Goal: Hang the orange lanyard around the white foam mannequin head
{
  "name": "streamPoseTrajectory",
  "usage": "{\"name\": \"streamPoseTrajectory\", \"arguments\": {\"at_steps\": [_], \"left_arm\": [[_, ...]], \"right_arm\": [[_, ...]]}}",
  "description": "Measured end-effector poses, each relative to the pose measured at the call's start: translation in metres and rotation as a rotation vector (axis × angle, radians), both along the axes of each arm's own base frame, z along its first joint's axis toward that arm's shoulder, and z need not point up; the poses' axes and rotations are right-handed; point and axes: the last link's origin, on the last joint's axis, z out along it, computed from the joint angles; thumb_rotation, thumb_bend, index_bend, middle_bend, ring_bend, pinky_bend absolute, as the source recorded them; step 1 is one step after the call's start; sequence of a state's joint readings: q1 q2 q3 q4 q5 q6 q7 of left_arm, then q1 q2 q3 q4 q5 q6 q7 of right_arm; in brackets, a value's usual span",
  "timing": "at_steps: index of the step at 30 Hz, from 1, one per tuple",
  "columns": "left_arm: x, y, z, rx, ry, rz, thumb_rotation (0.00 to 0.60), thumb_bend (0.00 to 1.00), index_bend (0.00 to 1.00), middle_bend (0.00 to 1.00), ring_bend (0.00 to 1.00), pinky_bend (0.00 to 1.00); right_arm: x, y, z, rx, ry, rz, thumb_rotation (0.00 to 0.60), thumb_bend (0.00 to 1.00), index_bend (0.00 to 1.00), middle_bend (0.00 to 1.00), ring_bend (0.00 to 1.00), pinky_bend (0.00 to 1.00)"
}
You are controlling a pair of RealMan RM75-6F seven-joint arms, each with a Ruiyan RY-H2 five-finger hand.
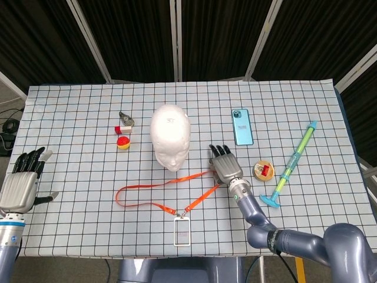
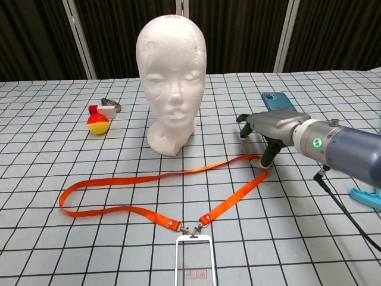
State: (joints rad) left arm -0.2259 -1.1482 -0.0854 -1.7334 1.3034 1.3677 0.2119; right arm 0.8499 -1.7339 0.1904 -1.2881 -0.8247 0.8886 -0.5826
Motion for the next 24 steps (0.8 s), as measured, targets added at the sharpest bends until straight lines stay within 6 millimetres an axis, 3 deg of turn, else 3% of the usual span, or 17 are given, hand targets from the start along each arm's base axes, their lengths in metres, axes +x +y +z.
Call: {"name": "streamPoseTrajectory", "arguments": {"at_steps": [14,24], "left_arm": [[-0.0011,-0.0006,0.0010,0.001,-0.005,0.004,0.600,0.00,0.00,0.00,0.00,0.00],[-0.0017,0.0002,-0.0014,-0.007,-0.004,0.004,0.600,0.00,0.00,0.00,0.00,0.00]], "right_arm": [[0.0005,-0.0008,-0.0069,-0.001,0.002,0.003,0.600,0.37,0.64,0.00,0.00,0.00],[-0.0059,0.0004,-0.0022,-0.005,0.013,0.020,0.600,0.49,0.73,0.04,0.00,0.00]]}}
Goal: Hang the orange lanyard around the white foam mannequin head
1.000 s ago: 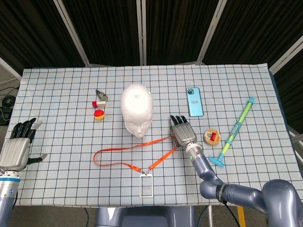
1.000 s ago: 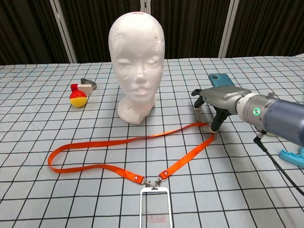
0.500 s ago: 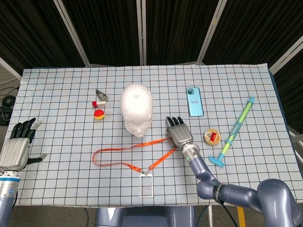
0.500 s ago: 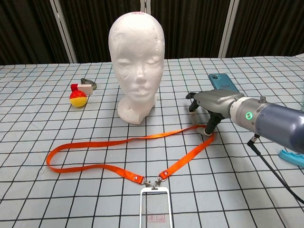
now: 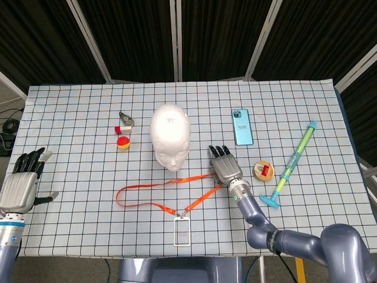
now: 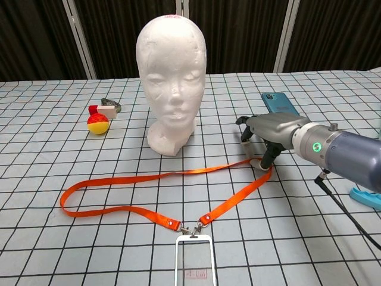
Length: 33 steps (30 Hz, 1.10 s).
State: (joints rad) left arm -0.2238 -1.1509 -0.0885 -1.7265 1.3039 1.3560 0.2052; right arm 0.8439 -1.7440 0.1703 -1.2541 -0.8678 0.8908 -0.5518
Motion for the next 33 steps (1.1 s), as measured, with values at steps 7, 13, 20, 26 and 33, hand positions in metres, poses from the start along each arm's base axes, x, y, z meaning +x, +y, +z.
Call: {"name": "streamPoseTrajectory", "arguments": {"at_steps": [7,13,20,26,33], "left_arm": [[0.015,0.009,-0.011,-0.070,-0.055,-0.040,0.600,0.00,0.03,0.00,0.00,0.00],[0.039,0.029,-0.035,-0.167,-0.102,-0.099,0.600,0.15,0.26,0.00,0.00,0.00],[0.067,0.058,-0.086,-0.268,-0.144,-0.168,0.600,0.30,0.33,0.00,0.00,0.00],[0.087,0.073,-0.134,-0.338,-0.160,-0.205,0.600,0.39,0.36,0.00,0.00,0.00],[0.094,0.078,-0.168,-0.408,-0.156,-0.180,0.600,0.41,0.40,0.00,0.00,0.00]], "right_arm": [[-0.004,0.004,0.017,-0.003,-0.056,0.006,0.600,0.50,0.75,0.06,0.00,0.00],[-0.008,0.010,0.037,0.003,-0.118,-0.010,0.600,0.50,0.76,0.07,0.00,0.00],[-0.010,0.012,0.045,0.017,-0.154,-0.038,0.600,0.49,0.76,0.07,0.00,0.00],[-0.007,0.011,0.046,0.018,-0.159,-0.036,0.600,0.50,0.76,0.07,0.00,0.00],[-0.007,0.011,0.047,0.016,-0.151,-0.031,0.600,0.50,0.76,0.08,0.00,0.00]]}}
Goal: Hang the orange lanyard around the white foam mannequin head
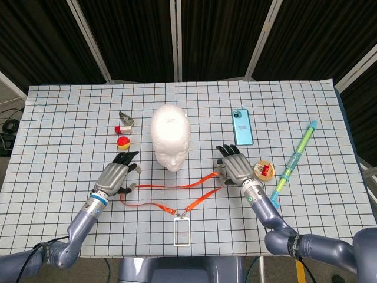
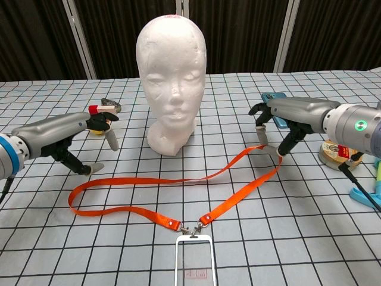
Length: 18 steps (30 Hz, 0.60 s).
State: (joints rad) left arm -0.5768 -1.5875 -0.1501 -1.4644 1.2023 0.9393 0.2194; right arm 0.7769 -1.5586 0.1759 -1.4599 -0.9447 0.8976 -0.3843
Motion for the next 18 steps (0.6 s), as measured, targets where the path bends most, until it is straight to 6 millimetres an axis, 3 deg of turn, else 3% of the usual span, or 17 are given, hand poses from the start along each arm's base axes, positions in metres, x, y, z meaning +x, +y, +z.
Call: {"name": "streamPoseTrajectory", "arguments": {"at_steps": [9,18], "left_arm": [[-0.008,-0.008,-0.028,-0.050,-0.003,0.028,0.600,0.44,0.43,0.00,0.00,0.00],[-0.014,-0.010,-0.034,-0.038,0.021,0.039,0.600,0.48,0.47,0.00,0.00,0.00]], "right_arm": [[-0.003,0.001,0.000,0.001,0.003,-0.006,0.600,0.50,0.76,0.08,0.00,0.00],[-0.007,0.000,0.001,-0.002,0.013,-0.007,0.600,0.50,0.76,0.08,0.00,0.00]]}}
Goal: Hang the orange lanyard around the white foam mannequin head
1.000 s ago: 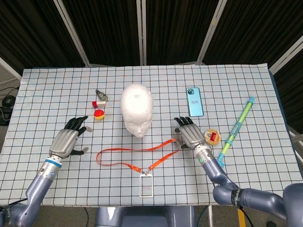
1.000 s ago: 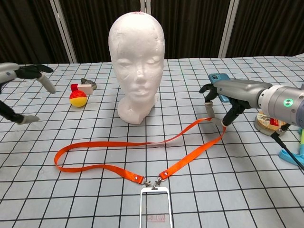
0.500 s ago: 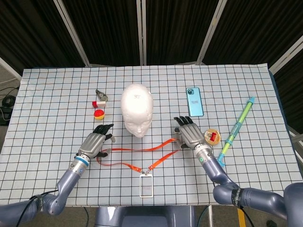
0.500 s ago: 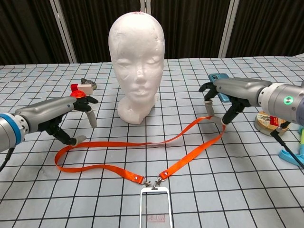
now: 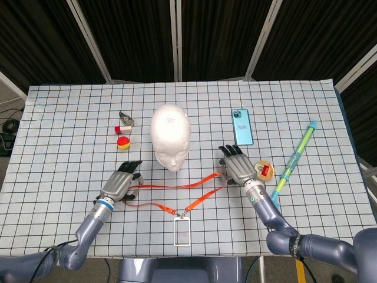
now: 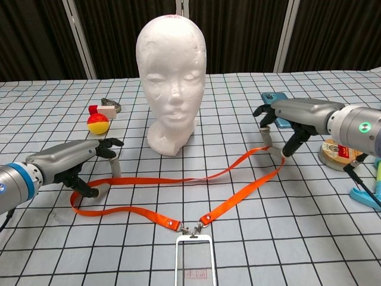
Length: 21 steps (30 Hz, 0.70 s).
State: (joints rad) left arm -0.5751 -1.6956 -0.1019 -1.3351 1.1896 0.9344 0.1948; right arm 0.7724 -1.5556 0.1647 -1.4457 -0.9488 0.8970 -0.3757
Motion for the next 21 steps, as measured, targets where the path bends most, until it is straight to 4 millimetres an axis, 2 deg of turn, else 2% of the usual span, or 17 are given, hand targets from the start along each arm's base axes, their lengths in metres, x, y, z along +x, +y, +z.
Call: {"name": "streamPoseTrajectory", "arguments": {"at_steps": [10,21], "left_arm": [[-0.001,0.000,-0.004,0.008,0.000,0.005,0.600,0.52,0.61,0.00,0.00,0.00],[0.009,-0.003,0.004,0.042,-0.036,-0.046,0.600,0.52,0.66,0.00,0.00,0.00]], "right_arm": [[-0.001,0.000,-0.001,0.001,-0.001,0.003,0.600,0.50,0.76,0.08,0.00,0.00],[-0.002,0.005,0.005,0.001,0.006,0.042,0.600,0.50,0.77,0.09,0.00,0.00]]}}
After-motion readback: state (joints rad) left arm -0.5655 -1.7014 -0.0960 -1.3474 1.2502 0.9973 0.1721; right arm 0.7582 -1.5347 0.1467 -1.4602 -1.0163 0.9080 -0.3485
